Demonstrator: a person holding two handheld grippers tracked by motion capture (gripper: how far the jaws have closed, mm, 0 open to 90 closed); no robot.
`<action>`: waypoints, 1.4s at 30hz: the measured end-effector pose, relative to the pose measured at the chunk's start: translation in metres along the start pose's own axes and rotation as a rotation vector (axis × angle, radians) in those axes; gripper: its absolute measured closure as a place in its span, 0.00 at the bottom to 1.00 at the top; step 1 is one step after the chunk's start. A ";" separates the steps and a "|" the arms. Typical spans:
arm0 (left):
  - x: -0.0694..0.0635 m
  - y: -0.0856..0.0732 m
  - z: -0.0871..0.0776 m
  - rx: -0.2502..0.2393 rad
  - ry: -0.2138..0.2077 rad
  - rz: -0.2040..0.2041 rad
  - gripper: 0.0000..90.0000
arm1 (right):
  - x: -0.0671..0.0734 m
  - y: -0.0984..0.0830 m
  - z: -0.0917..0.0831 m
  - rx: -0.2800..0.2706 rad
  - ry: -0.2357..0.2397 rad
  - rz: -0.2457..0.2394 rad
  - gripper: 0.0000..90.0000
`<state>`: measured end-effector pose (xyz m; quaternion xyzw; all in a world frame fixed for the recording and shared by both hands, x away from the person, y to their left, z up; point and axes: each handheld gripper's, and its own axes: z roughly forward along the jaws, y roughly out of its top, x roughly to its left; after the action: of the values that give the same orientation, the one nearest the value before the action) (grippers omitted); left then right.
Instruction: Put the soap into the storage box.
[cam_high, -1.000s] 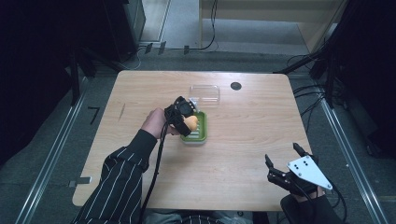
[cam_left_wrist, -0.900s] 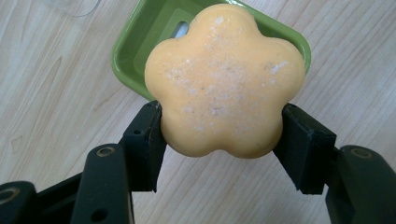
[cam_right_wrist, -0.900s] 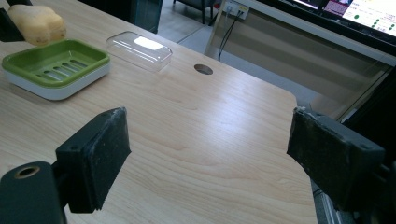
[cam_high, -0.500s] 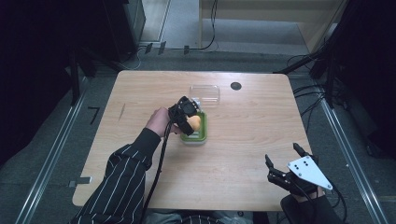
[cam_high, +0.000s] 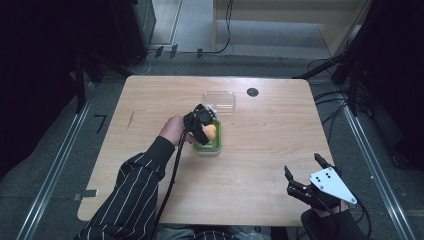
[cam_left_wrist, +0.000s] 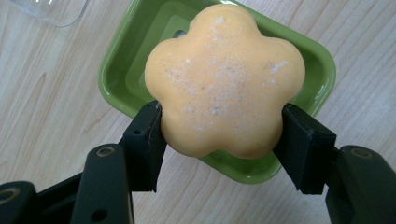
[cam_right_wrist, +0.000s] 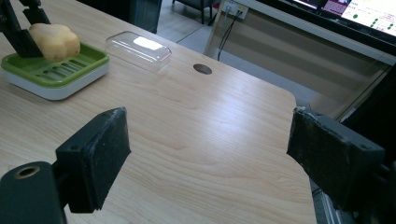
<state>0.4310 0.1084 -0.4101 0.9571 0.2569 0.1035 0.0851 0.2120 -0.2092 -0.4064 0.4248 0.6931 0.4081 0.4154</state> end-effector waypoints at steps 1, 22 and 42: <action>0.000 0.001 0.002 0.006 0.004 0.000 0.44 | 0.000 0.000 0.000 0.000 0.000 0.000 0.15; 0.000 0.005 0.021 0.023 0.023 0.027 0.44 | 0.000 0.000 -0.001 0.001 -0.003 0.005 0.15; -0.001 0.004 0.033 0.024 0.046 0.060 0.44 | 0.000 -0.001 -0.001 0.000 -0.003 0.004 0.15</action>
<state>0.4401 0.1007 -0.4410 0.9627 0.2311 0.1247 0.0646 0.2108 -0.2098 -0.4065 0.4270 0.6916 0.4081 0.4157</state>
